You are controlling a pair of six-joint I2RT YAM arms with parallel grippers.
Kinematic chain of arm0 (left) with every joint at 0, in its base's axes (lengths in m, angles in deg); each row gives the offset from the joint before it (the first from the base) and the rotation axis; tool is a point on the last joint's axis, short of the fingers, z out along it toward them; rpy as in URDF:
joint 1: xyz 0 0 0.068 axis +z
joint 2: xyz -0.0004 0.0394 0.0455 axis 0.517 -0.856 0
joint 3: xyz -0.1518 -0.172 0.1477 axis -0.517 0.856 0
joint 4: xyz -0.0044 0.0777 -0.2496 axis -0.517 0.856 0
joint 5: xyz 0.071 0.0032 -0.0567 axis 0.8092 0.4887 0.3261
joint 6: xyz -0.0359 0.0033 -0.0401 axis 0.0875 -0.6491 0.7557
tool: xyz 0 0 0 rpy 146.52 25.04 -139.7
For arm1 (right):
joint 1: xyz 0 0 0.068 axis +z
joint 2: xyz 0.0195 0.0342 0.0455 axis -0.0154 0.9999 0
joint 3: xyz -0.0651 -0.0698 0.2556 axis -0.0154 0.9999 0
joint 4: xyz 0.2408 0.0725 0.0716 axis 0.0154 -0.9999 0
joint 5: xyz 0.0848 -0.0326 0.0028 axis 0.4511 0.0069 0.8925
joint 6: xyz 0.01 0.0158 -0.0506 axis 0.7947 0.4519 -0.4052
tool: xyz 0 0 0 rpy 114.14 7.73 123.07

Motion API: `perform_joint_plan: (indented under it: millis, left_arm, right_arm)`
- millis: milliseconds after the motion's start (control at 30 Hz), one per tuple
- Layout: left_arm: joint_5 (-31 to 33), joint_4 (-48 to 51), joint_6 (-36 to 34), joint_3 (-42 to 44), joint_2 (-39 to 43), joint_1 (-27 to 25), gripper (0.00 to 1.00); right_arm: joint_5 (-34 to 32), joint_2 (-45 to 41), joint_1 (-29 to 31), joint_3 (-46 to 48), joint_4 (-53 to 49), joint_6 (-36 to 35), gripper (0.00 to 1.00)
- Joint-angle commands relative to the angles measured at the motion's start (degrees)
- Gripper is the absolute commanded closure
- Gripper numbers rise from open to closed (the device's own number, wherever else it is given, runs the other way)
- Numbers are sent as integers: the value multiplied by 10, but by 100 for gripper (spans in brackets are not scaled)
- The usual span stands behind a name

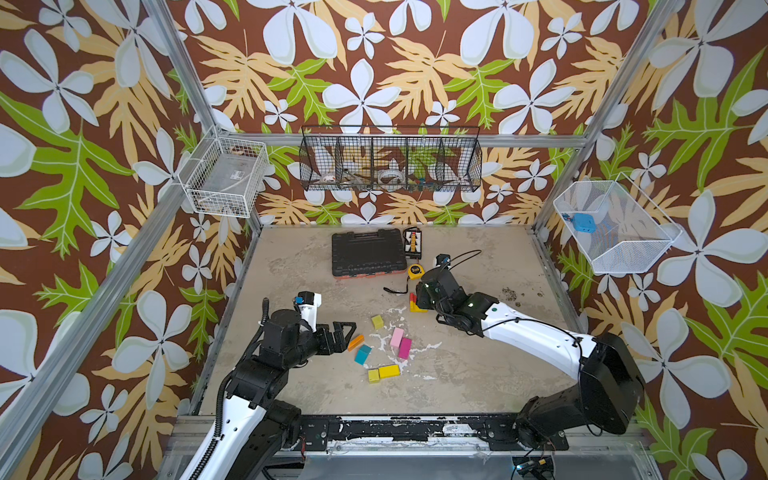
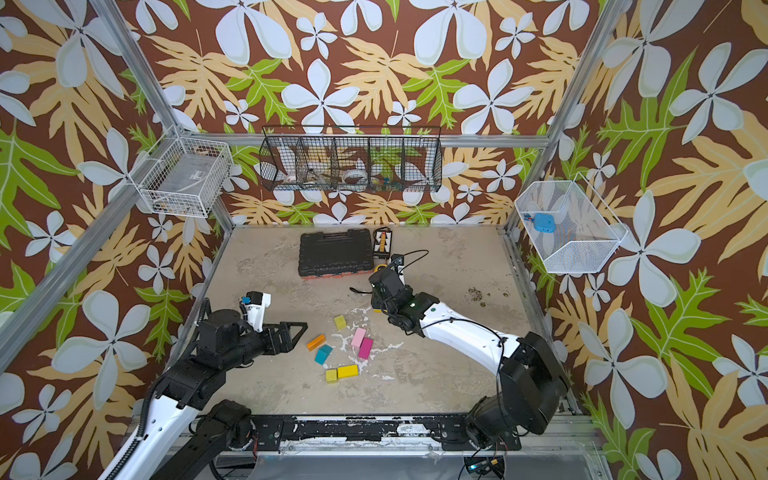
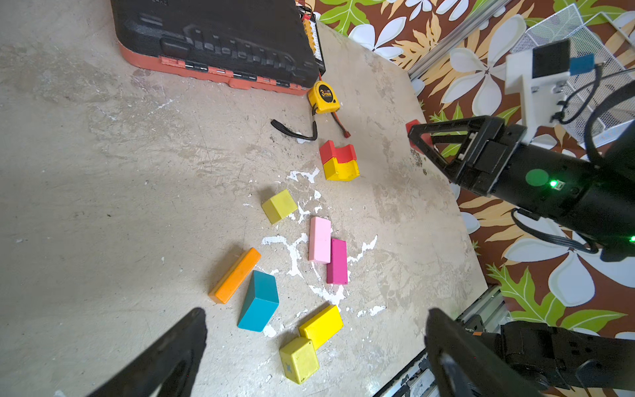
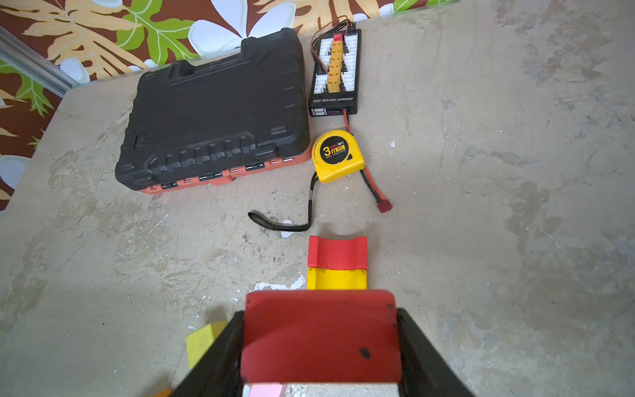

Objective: Build the wood block tower
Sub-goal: 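Lift the red rectangular block and carry it over the arch stack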

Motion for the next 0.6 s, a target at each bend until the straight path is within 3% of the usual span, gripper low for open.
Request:
perform_joint_plan:
  millis: [0, 567]
  left_arm:
    - [4, -12, -2, 1, 2, 0, 0]
    - [4, -12, 0, 2, 6, -1, 0]
  right_arm:
    - [-4, 27, 5, -22, -19, -10, 54]
    - [-39, 189, 4, -104, -47, -27, 49]
